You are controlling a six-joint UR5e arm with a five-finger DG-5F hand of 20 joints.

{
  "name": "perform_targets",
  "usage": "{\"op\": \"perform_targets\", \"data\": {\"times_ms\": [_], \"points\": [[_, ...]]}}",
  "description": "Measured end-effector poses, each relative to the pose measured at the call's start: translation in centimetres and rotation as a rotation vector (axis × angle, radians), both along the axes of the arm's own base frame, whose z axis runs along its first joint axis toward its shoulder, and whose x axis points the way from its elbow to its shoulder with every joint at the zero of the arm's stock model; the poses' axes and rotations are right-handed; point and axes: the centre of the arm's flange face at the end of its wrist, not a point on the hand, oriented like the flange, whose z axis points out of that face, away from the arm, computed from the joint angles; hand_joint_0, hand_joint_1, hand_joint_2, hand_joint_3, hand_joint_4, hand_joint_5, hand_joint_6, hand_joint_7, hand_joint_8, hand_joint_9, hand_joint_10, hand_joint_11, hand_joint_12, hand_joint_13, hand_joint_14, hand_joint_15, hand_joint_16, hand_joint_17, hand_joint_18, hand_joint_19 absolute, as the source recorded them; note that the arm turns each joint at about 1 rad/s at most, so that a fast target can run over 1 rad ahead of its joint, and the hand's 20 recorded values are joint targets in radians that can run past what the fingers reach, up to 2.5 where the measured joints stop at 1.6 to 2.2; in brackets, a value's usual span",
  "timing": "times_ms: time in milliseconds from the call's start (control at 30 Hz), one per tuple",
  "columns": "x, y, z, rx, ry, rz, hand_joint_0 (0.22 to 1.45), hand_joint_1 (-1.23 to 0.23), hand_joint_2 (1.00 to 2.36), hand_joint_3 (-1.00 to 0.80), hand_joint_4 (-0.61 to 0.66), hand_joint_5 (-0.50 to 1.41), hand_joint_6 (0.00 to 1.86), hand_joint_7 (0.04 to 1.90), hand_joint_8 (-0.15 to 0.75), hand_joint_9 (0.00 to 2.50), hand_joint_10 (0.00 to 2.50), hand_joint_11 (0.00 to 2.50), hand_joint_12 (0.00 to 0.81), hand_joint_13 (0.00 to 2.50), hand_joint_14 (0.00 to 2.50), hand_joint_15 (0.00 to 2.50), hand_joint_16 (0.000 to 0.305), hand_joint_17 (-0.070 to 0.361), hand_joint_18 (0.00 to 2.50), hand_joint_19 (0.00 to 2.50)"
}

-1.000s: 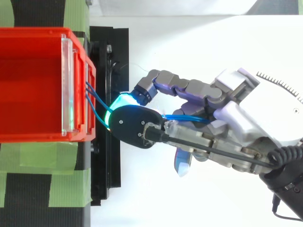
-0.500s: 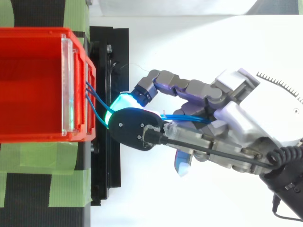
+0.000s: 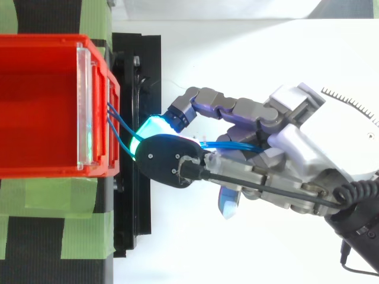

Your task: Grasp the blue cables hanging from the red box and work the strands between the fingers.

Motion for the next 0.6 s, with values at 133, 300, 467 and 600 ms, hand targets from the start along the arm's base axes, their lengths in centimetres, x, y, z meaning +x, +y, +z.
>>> {"op": "perform_targets", "data": {"times_ms": [133, 300, 467, 600], "points": [[0.0, -0.01, -0.01, 0.0, 0.001, 0.0, 1.1, -0.64, 1.0, 0.24, 0.27, 0.53, 0.02, 1.29, 0.524, 1.95, 2.5, 2.5, 0.623, 1.99, 2.5, 1.61, 0.246, 0.185, 2.5, 0.58], [-0.07, -0.07, -0.03, -0.003, 0.005, -0.001, 1.22, -0.64, 1.01, 0.26, 0.21, 0.61, 0.02, 1.33, 0.524, 1.95, 2.5, 2.5, 0.623, 1.99, 2.5, 1.61, 0.246, 0.185, 2.5, 0.58], [-0.23, -0.22, -0.03, -0.004, 0.014, -0.004, 1.0, -0.71, 1.0, 0.09, 0.27, 0.59, 0.02, 1.25, 0.524, 1.95, 2.5, 2.5, 0.623, 1.99, 2.5, 1.61, 0.246, 0.185, 2.5, 0.58], [-0.37, -0.17, -0.01, 0.024, -0.008, -0.007, 0.87, -0.63, 1.02, -0.37, 0.3, 0.53, 0.02, 1.21, 0.524, 1.95, 2.5, 2.5, 0.623, 1.99, 2.5, 1.61, 0.246, 0.185, 2.5, 0.58]]}}
